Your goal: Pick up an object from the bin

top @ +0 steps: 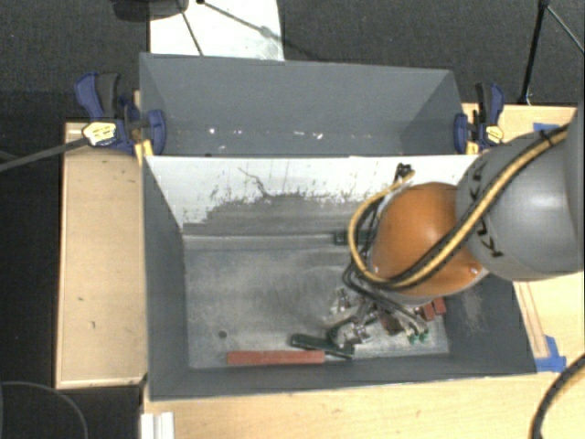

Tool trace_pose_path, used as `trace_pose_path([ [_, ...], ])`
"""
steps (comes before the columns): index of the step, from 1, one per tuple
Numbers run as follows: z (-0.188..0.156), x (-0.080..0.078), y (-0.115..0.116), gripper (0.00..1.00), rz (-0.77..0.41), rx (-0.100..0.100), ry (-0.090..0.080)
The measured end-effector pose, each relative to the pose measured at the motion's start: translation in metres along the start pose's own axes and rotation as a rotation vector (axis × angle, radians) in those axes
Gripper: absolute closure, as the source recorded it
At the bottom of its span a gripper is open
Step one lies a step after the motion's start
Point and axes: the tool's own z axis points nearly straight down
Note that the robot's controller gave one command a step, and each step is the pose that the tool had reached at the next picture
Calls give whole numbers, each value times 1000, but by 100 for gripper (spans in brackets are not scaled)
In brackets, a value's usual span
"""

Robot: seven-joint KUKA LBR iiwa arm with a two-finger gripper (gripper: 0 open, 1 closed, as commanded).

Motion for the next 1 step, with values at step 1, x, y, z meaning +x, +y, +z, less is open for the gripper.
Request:
trace_pose_path([
  [1, -126, -3, -16, 100, -9, 1, -1],
])
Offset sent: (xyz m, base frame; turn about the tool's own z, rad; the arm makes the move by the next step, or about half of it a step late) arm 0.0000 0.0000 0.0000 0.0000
